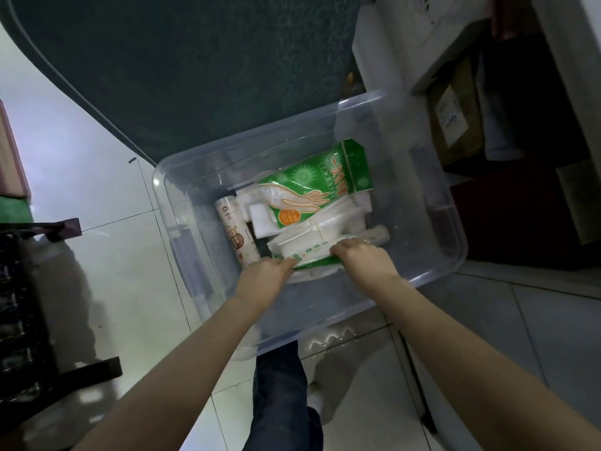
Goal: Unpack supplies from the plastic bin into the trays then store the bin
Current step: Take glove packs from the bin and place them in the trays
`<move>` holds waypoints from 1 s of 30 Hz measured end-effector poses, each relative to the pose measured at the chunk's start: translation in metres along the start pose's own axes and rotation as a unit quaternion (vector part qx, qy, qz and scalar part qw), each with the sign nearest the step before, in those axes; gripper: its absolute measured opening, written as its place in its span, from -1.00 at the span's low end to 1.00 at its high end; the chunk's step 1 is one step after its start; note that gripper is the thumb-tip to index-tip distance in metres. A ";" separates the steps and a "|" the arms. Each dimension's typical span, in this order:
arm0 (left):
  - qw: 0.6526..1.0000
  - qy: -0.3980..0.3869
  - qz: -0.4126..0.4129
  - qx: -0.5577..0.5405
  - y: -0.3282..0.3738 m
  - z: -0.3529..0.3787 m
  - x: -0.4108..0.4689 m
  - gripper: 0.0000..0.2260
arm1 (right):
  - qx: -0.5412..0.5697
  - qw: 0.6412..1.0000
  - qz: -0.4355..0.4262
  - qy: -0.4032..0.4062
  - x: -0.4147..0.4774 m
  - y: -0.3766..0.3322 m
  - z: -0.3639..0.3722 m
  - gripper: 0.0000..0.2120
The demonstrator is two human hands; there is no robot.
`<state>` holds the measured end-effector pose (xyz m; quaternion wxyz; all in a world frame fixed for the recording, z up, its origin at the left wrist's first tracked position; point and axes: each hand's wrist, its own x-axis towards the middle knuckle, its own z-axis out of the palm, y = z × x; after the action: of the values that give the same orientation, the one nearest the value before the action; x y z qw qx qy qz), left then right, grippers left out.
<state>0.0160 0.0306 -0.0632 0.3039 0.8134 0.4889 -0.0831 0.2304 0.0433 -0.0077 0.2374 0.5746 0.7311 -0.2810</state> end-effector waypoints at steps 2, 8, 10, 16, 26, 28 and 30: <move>0.999 0.040 -0.002 -0.020 -0.001 -0.004 0.002 -0.69 | -0.002 1.000 0.005 0.014 0.004 0.008 -0.001 -0.57; 0.997 0.012 0.036 0.069 0.010 -0.016 0.011 -0.49 | 0.001 0.999 0.018 0.043 0.021 0.020 -0.003 -0.57; 0.995 0.002 0.002 0.095 0.016 -0.018 0.015 -0.58 | -0.006 0.999 0.012 0.046 0.023 0.020 -0.001 -0.54; 0.995 0.068 0.022 0.062 0.015 -0.028 0.026 -0.81 | -0.065 0.994 -0.053 0.069 0.032 0.010 -0.001 -0.33; 0.959 0.085 -0.067 -0.262 -0.023 -0.074 0.090 -0.55 | -0.083 0.993 -0.024 0.086 0.069 0.033 -0.043 -0.65; 0.959 0.108 -0.125 -0.232 -0.032 -0.075 0.109 -0.61 | -0.091 0.992 -0.023 0.083 0.073 0.043 -0.049 -0.68; 0.976 0.072 -0.152 -0.139 -0.036 -0.073 0.124 -0.55 | -0.097 0.992 -0.027 0.073 0.076 0.048 -0.051 -0.71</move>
<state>0.0363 0.1771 -0.0732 0.3615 0.6833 0.6343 -0.0013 0.2591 0.1405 -0.0277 0.2304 0.5477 0.7857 -0.1723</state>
